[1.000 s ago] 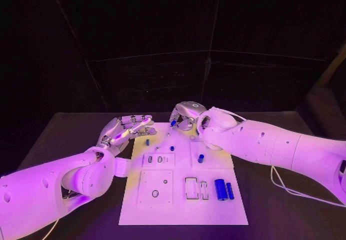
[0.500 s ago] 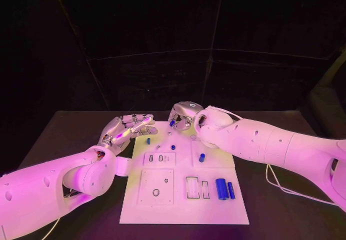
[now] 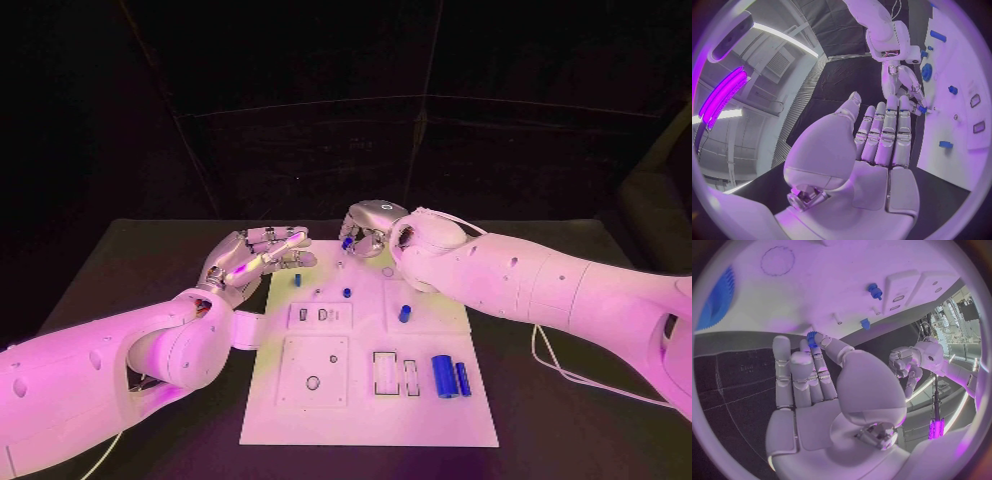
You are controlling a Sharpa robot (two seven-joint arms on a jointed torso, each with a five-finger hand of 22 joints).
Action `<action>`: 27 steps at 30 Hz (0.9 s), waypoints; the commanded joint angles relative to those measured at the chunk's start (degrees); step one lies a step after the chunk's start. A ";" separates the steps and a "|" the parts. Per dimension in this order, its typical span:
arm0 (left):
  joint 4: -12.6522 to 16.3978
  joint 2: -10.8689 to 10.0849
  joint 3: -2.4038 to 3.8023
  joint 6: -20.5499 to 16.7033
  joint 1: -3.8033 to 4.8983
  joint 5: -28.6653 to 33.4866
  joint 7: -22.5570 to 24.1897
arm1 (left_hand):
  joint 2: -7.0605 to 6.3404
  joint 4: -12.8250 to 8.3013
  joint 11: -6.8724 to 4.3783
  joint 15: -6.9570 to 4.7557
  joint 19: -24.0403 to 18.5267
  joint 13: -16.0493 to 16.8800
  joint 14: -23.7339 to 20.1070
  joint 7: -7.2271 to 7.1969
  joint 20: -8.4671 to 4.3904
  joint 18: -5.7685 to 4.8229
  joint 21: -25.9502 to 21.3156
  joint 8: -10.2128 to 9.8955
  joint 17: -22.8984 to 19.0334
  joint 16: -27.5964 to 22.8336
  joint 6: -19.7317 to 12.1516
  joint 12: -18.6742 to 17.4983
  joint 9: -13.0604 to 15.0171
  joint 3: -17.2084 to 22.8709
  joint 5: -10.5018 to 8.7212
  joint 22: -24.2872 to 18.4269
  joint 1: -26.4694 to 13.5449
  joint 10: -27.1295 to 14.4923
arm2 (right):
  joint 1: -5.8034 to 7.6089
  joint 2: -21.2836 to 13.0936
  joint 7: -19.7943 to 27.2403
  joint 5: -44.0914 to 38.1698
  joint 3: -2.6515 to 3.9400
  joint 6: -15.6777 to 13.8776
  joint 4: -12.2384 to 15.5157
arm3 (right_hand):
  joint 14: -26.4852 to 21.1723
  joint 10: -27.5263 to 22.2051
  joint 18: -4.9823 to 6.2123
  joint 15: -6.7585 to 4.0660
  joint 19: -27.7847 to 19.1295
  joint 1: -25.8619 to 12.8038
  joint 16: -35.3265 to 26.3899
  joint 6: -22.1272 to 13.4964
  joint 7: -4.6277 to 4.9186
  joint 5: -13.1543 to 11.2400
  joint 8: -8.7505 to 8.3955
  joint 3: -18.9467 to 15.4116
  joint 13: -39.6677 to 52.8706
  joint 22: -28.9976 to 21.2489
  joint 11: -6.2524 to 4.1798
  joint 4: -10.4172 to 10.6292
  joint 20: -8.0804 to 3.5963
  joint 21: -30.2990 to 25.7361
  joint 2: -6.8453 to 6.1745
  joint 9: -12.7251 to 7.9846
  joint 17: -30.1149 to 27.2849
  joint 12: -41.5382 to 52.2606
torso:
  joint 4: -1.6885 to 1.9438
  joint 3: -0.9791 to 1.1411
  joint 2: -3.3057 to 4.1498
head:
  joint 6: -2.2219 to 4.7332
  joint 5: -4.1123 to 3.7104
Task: Assemble the parts on the task board
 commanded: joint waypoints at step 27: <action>-0.11 -0.16 0.05 0.69 0.14 -0.35 0.00 | -0.08 -0.45 0.35 0.16 0.37 -0.08 0.22 0.31 -0.01 0.74 -0.03 -0.43 0.08 -0.31 -0.09 -0.23 -0.09 0.04 0.02 -0.08 -0.69 0.12 | -0.17 -0.49 -0.02 0.15 -0.15 1.29 1.72 | -0.05 -0.92 0.58 -0.24 -0.21 0.61 0.03 -2.38 -0.19 0.54 0.83 -1.14 0.03 -1.59 -0.04 1.95 0.20 -0.89 -1.32 0.43 -1.16 3.07 | 0.02 -0.03 0.13 | -0.11 -0.02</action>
